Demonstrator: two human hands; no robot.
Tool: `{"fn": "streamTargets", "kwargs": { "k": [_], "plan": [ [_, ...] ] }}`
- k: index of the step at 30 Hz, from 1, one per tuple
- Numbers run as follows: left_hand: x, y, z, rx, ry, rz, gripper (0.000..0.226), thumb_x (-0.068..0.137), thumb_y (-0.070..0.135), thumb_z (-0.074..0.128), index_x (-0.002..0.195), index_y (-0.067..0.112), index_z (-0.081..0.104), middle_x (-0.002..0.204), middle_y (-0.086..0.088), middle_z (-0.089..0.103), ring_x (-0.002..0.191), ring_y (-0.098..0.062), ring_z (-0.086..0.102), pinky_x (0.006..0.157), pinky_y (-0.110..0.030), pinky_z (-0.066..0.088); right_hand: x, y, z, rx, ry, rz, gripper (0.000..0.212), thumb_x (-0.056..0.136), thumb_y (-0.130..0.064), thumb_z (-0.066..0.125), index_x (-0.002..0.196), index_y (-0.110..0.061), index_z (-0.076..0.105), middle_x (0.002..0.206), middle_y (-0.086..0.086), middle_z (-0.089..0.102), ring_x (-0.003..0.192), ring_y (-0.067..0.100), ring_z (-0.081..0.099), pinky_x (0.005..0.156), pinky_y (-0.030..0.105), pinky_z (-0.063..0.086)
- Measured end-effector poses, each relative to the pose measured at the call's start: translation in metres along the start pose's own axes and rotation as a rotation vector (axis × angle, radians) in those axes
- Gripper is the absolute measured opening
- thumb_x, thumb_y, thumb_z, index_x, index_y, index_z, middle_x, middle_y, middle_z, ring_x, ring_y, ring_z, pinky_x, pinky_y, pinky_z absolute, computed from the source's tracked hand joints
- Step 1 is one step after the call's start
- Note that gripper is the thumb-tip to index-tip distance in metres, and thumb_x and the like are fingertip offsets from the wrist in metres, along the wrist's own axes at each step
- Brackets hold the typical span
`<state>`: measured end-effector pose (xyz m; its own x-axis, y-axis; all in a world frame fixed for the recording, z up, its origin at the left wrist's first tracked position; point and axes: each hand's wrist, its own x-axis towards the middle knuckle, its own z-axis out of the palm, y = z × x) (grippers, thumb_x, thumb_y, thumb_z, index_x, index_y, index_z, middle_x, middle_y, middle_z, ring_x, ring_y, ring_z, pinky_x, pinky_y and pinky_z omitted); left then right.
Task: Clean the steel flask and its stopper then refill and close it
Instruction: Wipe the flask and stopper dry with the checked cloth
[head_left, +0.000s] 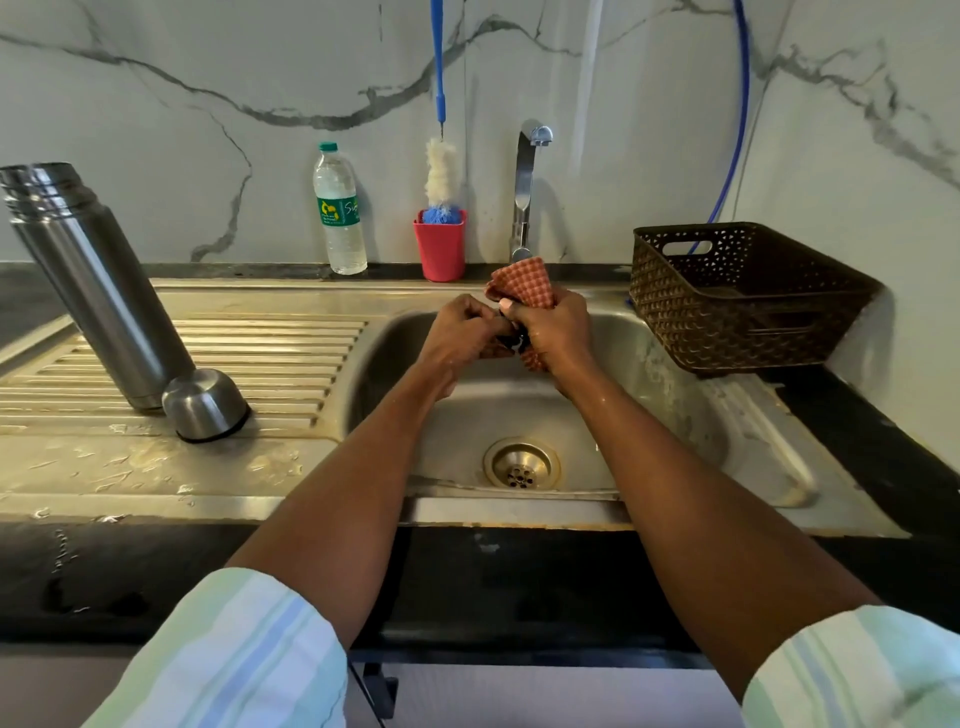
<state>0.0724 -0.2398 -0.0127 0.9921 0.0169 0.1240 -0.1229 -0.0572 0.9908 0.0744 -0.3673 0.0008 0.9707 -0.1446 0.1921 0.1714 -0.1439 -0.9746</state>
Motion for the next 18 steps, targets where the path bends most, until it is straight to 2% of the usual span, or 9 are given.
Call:
{"fn": "streamTargets", "kwargs": {
  "k": [3,5,7,10,11,13,15,17,18],
  "plan": [
    [-0.001,0.002,-0.011,-0.075,-0.134,-0.154,0.051,0.077,0.005,0.079,0.12,-0.007,0.056,0.108,-0.023,0.07,0.095,-0.032,0.072,0.077,-0.04,0.061,-0.002,-0.001,-0.003,-0.078,-0.062,-0.026,0.03,0.077,-0.029,0.081,0.102,-0.014,0.071,0.09,-0.001,0.073,0.081,0.013,0.069,0.071,0.028,0.057],
    [0.0,0.003,-0.013,-0.167,-0.171,-0.229,0.066,0.074,-0.003,0.078,0.132,0.003,0.047,0.123,-0.025,0.063,0.098,-0.034,0.071,0.071,-0.039,0.061,-0.001,-0.001,-0.005,0.146,-0.017,0.079,0.027,0.078,-0.025,0.08,0.1,-0.012,0.072,0.09,0.002,0.075,0.084,0.018,0.071,0.071,0.031,0.058],
    [-0.001,0.007,-0.013,-0.327,-0.148,-0.264,0.065,0.082,-0.015,0.064,0.134,0.016,0.043,0.128,-0.023,0.058,0.097,-0.034,0.07,0.07,-0.04,0.062,0.002,-0.001,-0.008,0.459,0.08,0.255,0.024,0.08,-0.025,0.077,0.099,-0.013,0.069,0.095,0.006,0.074,0.091,0.025,0.071,0.079,0.039,0.059],
    [0.002,0.008,-0.01,-0.464,-0.078,-0.237,0.055,0.087,-0.008,0.064,0.137,0.008,0.049,0.124,-0.019,0.063,0.098,-0.03,0.071,0.079,-0.039,0.062,0.009,0.005,-0.015,0.617,0.116,0.422,0.029,0.086,-0.037,0.07,0.102,-0.014,0.064,0.103,0.011,0.072,0.097,0.031,0.069,0.089,0.05,0.055],
    [0.002,0.006,-0.009,-0.443,-0.034,-0.222,0.052,0.085,-0.003,0.07,0.133,0.006,0.053,0.12,-0.018,0.066,0.096,-0.029,0.072,0.08,-0.039,0.061,0.009,0.007,-0.014,0.631,0.079,0.462,0.039,0.087,-0.044,0.065,0.109,-0.012,0.064,0.107,0.013,0.071,0.1,0.033,0.068,0.091,0.051,0.053],
    [0.001,0.002,-0.003,-0.204,0.095,-0.168,0.041,0.08,0.011,0.079,0.117,0.008,0.061,0.111,-0.012,0.071,0.092,-0.023,0.073,0.078,-0.034,0.061,0.005,0.008,-0.006,0.654,-0.018,0.529,0.058,0.088,-0.056,0.054,0.121,-0.009,0.061,0.114,0.018,0.069,0.107,0.036,0.065,0.096,0.054,0.049],
    [-0.001,-0.006,0.003,0.11,0.191,-0.082,0.034,0.082,0.022,0.079,0.109,0.011,0.061,0.1,-0.004,0.071,0.086,-0.015,0.071,0.071,-0.025,0.059,-0.002,0.003,0.005,0.587,-0.095,0.556,0.053,0.091,-0.054,0.049,0.116,-0.009,0.062,0.114,0.019,0.068,0.108,0.036,0.063,0.097,0.054,0.047],
    [-0.005,-0.009,0.007,0.213,0.184,-0.053,0.034,0.088,0.028,0.073,0.112,0.012,0.056,0.099,-0.003,0.069,0.087,-0.012,0.07,0.071,-0.024,0.058,-0.009,-0.004,0.016,0.467,-0.098,0.508,0.039,0.095,-0.048,0.049,0.102,-0.013,0.065,0.107,0.015,0.069,0.106,0.033,0.063,0.095,0.052,0.048],
    [-0.004,-0.009,0.008,0.209,0.12,-0.068,0.033,0.09,0.03,0.07,0.113,0.012,0.056,0.101,-0.006,0.07,0.089,-0.014,0.07,0.076,-0.027,0.059,-0.01,-0.006,0.018,0.398,-0.085,0.474,0.036,0.096,-0.046,0.048,0.095,-0.015,0.066,0.104,0.013,0.07,0.104,0.031,0.063,0.093,0.049,0.049]
  ]
}}
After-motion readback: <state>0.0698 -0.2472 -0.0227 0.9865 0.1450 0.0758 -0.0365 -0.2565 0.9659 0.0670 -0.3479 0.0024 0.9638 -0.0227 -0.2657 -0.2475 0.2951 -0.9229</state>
